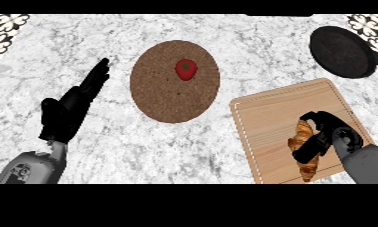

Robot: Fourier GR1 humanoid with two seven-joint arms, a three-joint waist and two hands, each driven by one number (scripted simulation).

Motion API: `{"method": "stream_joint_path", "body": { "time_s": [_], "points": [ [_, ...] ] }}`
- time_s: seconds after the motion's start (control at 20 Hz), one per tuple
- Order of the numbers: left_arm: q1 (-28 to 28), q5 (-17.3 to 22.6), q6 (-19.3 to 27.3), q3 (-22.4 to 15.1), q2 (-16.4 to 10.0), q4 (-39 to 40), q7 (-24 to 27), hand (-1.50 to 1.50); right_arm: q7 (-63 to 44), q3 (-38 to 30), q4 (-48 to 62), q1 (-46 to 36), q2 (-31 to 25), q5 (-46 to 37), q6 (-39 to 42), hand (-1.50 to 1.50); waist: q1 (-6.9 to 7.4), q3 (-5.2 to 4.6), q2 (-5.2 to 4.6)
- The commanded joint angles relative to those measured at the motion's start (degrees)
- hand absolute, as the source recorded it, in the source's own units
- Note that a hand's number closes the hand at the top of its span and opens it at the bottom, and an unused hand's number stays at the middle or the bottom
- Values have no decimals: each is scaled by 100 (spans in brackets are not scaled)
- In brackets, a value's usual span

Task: Pick the croissant from the cutting board and place it in the pan

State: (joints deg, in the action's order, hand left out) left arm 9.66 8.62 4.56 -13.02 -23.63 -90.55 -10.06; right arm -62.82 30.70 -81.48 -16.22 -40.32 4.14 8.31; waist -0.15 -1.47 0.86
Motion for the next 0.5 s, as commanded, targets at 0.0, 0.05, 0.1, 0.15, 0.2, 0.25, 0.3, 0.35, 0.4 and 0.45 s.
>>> {"method": "stream_joint_path", "body": {
  "time_s": [0.0,0.05,0.1,0.15,0.2,0.25,0.3,0.35,0.4,0.45],
  "points": [
    [-30,106,-141,169,-70,-225,-287,0,-520,-66,-141,-22,107,-11,211,150,32,145,-75],
    [95,-203,53,-10,233,315,124,0,34,223,-689,123,23,-501,12,150,-45,142,-76],
    [-56,21,-115,120,-14,-61,-51,0,836,258,-830,255,-236,-799,-68,150,-32,147,-54],
    [-93,-138,42,-31,115,-79,-16,0,1329,453,-833,143,-176,-1152,-147,150,3,153,-55],
    [-170,-2,-103,47,60,34,119,0,1680,532,-1119,-86,-324,-1451,-156,150,19,149,-40],
    [11,-24,-8,66,124,64,13,0,2172,536,-1166,-286,-432,-1648,-126,150,27,159,-52],
    [45,-96,34,50,117,66,12,0,2491,696,-1468,-374,-375,-1968,-309,150,14,165,-24],
    [-98,-7,-30,106,62,47,-15,0,2842,740,-1535,-146,-518,-2203,-510,150,-29,164,-24],
    [-171,-174,109,-82,247,37,63,0,2947,681,-1704,-172,-594,-2358,-666,150,-66,157,-28],
    [-1,15,-65,208,28,80,-3,0,3371,537,-1585,-46,-734,-2436,-841,150,-71,159,-55]
  ]
}}
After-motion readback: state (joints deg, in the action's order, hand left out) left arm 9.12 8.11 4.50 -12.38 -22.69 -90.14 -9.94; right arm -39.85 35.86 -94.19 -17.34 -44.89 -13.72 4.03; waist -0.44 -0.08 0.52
